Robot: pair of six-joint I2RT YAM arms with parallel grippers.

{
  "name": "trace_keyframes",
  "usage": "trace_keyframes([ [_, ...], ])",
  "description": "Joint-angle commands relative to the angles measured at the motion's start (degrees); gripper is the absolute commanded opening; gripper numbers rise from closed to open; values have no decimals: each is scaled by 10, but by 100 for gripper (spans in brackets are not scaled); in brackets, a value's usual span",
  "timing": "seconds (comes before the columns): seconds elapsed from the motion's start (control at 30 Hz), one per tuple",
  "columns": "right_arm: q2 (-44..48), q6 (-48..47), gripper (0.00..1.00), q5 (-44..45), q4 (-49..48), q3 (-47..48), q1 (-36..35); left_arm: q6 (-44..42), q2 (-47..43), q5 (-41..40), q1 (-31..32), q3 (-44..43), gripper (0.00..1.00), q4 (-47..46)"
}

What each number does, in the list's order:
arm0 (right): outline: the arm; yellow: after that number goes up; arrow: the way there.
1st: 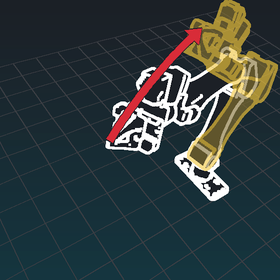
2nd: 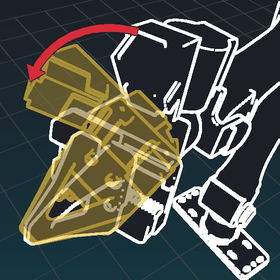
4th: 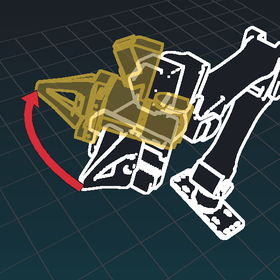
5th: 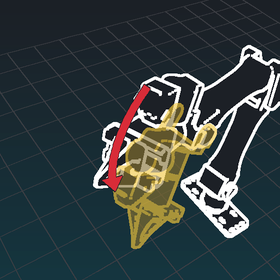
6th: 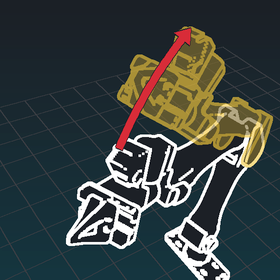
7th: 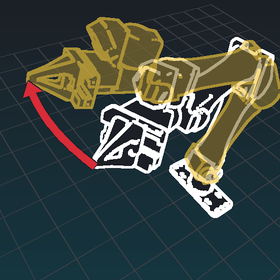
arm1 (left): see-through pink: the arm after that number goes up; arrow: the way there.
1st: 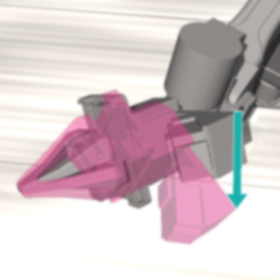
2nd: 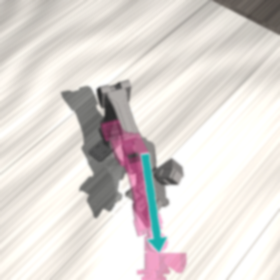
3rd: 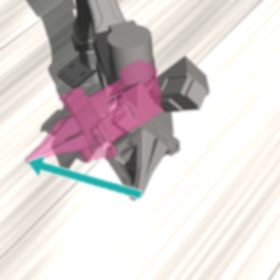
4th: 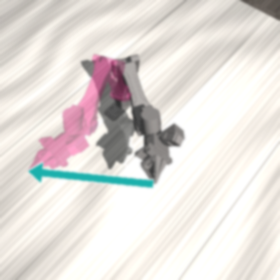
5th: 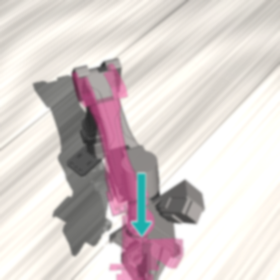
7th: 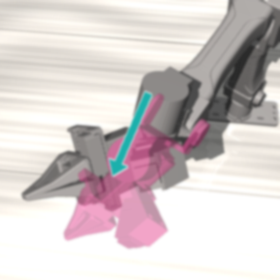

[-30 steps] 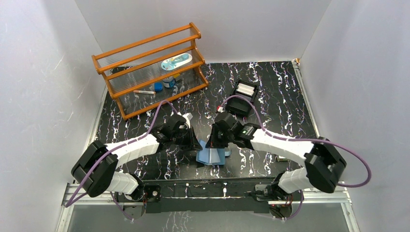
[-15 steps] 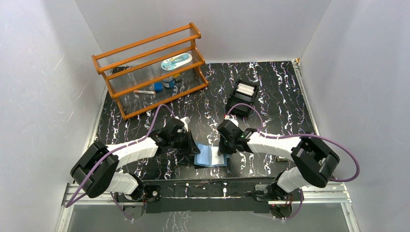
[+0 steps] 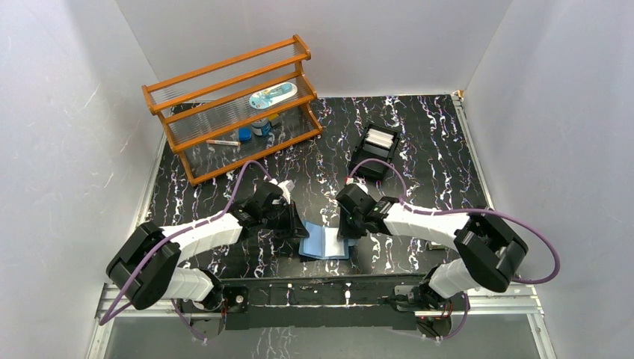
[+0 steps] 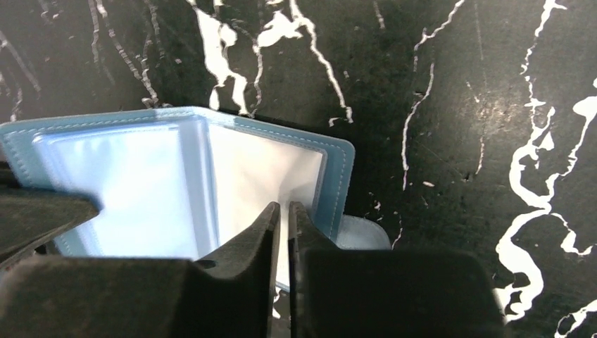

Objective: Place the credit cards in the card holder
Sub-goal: Open the card holder at the center of the board, then pick up the credit card from the storage box.

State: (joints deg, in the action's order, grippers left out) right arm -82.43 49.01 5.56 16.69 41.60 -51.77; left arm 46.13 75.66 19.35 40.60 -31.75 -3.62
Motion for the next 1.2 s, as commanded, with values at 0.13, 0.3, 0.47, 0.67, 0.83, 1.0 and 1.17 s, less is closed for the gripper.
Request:
trace_keyframes([
  [0.13,57,-95,31,-54,43,133,11,-25,-3,49,-4,-20,0,3],
  [0.3,58,-221,36,-7,63,207,29,-26,-5,55,-4,-24,0,5],
  [0.47,36,-394,37,116,61,235,42,-34,-6,56,-5,-33,0,20],
  [0.67,-17,-523,44,181,34,268,106,-27,-11,64,-4,-22,0,12],
  [0.83,-49,-600,60,124,5,291,187,-6,-18,74,-4,3,0,-16],
  [1.0,-102,-713,70,147,-39,297,216,8,-19,80,-4,16,0,-35],
  [1.17,-184,-769,64,189,-24,355,245,11,-27,82,-4,20,0,-38],
])
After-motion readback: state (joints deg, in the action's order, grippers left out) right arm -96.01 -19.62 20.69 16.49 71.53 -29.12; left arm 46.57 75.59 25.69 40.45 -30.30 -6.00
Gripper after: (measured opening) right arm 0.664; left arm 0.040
